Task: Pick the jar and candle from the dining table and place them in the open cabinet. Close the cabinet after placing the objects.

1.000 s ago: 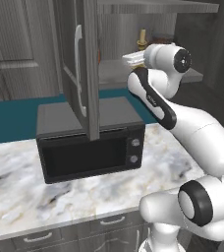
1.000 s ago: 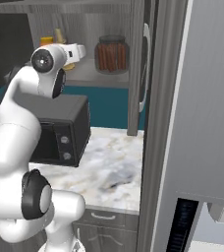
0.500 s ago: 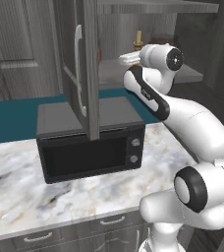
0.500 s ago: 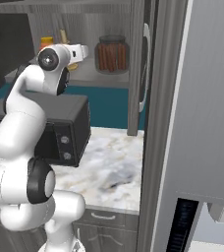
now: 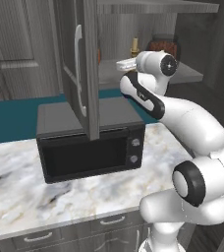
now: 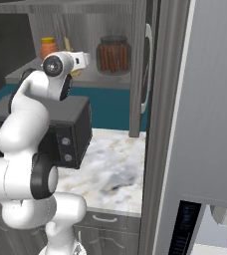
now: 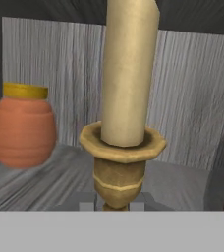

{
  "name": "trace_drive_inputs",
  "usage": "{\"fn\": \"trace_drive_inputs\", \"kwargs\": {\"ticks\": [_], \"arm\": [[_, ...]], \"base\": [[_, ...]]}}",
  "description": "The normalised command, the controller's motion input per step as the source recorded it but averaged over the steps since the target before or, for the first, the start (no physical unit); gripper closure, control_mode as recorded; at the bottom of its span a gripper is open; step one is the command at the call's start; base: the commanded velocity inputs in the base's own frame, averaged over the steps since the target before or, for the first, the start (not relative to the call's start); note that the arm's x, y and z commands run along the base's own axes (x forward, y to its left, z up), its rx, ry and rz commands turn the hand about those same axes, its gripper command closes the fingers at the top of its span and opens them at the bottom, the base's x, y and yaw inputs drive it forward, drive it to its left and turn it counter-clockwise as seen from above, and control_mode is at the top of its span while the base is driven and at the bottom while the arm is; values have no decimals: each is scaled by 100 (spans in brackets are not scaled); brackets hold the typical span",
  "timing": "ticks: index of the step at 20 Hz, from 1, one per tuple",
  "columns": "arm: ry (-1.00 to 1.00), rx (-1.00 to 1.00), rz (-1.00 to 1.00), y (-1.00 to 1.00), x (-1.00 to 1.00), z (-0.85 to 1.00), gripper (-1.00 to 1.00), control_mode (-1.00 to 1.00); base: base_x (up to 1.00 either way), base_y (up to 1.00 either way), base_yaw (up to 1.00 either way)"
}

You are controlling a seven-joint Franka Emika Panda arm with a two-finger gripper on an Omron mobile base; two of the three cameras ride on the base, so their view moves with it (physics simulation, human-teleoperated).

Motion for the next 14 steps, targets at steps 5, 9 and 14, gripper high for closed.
{"fn": "trace_drive_inputs", "kwargs": {"ticks": [5,9,14], "arm": [[0,0,0,0,19,-29,100,-100],[4,2,0,0,30,-2,100,-100],[3,1,0,2,25,-13,100,-100]], "base": [[0,0,0],[0,0,0],[0,0,0]]}}
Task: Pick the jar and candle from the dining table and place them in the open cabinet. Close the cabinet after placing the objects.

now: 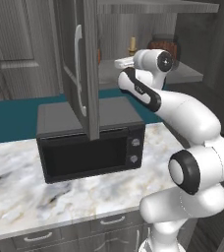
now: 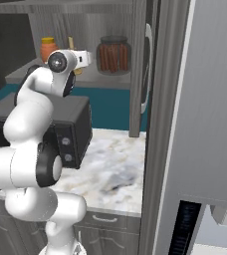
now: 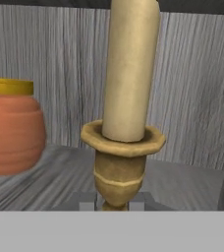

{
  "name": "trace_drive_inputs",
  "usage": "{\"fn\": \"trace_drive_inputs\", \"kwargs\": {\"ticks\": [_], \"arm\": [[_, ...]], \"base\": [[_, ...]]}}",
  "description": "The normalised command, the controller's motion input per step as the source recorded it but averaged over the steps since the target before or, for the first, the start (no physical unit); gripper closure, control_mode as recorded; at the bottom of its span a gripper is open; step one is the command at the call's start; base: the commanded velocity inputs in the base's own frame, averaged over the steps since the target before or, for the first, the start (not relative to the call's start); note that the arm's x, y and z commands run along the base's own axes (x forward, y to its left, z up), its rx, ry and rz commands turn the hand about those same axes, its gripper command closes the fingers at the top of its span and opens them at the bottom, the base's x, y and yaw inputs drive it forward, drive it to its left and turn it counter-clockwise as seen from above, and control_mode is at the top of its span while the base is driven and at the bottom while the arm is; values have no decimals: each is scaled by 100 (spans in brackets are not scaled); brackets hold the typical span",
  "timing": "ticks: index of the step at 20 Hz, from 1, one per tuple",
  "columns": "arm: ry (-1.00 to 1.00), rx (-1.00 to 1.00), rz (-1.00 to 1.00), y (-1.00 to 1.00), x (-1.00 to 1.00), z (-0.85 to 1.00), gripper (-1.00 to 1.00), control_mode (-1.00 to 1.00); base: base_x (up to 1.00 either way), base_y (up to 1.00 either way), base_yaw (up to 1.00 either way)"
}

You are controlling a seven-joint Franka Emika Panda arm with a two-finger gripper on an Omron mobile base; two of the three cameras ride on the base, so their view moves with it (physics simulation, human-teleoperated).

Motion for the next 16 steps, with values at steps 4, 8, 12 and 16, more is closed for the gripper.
{"fn": "trace_drive_inputs", "kwargs": {"ticks": [4,8,12,16], "arm": [[0,0,0,11,9,-34,100,-100],[0,0,0,7,0,-29,100,-100],[0,0,0,6,0,-23,100,-100],[5,0,0,6,0,-4,-100,-100]], "base": [[0,0,0],[0,0,0],[0,0,0],[0,0,0]]}}
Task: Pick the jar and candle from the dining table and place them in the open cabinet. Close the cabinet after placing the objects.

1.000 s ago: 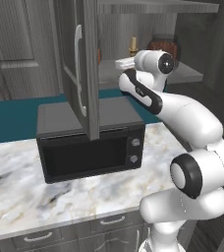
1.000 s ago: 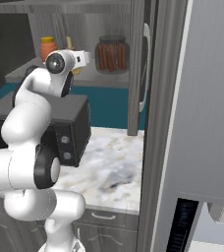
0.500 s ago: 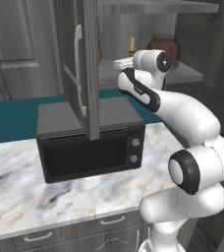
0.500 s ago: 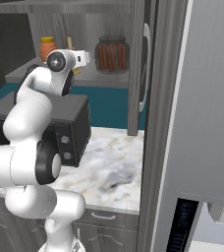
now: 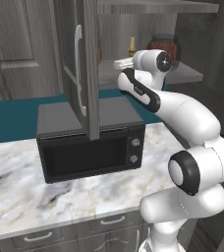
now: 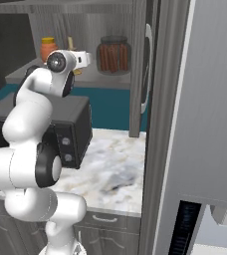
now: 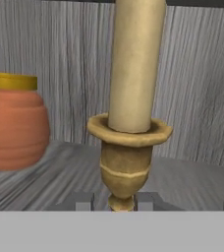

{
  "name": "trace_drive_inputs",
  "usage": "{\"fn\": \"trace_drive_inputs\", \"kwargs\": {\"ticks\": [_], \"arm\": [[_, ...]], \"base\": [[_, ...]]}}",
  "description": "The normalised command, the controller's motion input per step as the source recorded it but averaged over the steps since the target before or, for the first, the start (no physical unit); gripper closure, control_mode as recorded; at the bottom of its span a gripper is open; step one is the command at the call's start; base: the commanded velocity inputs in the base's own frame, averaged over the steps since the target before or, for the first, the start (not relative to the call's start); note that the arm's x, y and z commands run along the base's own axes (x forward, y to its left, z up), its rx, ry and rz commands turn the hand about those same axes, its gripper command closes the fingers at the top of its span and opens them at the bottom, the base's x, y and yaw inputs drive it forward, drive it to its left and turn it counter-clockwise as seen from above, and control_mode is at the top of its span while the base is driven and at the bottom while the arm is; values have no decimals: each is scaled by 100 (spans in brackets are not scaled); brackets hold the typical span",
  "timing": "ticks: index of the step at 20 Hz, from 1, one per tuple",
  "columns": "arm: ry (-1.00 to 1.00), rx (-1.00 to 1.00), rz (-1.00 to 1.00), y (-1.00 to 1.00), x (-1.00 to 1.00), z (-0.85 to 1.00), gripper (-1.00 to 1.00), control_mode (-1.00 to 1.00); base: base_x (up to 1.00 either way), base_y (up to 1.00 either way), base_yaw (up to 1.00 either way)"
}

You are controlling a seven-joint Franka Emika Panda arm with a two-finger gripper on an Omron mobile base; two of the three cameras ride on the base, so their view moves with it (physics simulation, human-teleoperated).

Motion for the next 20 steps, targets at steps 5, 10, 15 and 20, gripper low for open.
{"fn": "trace_drive_inputs", "kwargs": {"ticks": [5,10,15,20], "arm": [[7,0,-1,0,0,2,-100,-100],[10,0,-4,0,0,2,-100,-100],[6,0,-1,0,-23,11,-100,-100],[0,0,-2,0,-53,12,-100,-100]], "base": [[0,0,0],[0,0,0],[0,0,0],[0,0,0]]}}
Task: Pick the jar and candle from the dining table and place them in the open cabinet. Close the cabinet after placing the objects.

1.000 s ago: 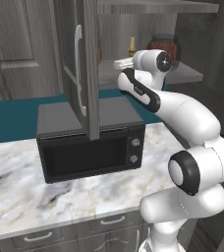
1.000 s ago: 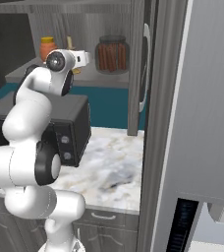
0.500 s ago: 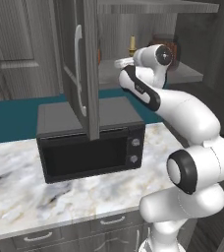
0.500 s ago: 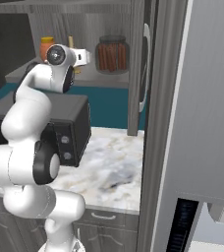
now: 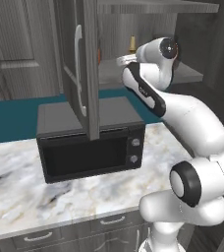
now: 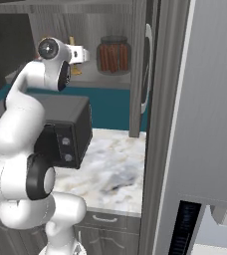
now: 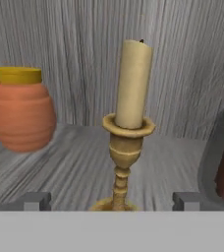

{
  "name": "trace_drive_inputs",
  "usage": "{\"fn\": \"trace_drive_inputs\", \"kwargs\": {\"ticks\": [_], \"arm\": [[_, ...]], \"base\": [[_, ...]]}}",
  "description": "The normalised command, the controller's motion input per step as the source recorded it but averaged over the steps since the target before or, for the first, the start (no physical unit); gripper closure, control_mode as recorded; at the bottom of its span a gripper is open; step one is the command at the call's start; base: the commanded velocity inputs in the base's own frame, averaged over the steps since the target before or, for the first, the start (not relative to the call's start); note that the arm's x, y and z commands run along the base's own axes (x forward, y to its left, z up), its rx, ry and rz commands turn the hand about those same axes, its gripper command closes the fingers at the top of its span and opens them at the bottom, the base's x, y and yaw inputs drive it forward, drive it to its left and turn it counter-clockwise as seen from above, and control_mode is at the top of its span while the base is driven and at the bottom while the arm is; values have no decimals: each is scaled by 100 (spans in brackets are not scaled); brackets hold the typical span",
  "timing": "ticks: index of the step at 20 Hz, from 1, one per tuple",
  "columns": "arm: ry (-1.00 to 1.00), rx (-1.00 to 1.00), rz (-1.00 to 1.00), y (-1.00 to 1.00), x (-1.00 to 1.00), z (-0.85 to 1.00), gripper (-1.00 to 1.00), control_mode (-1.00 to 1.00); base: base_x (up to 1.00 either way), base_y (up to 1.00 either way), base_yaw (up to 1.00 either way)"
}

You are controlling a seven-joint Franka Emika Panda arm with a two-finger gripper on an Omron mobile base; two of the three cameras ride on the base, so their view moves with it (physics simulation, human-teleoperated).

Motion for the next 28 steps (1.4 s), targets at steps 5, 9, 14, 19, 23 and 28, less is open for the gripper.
{"fn": "trace_drive_inputs", "kwargs": {"ticks": [5,9,14,19,23,28], "arm": [[0,0,-2,-5,-75,7,-100,-100],[0,0,-3,-12,-99,4,-100,-100],[-9,0,-2,-20,-100,11,-100,-100],[-6,0,0,-7,-92,35,-100,-100],[0,0,-1,-5,-81,39,-100,-100],[1,0,-2,-10,-89,26,-100,-100]], "base": [[0,0,0],[0,0,0],[0,0,0],[0,0,0],[0,0,0],[0,0,0]]}}
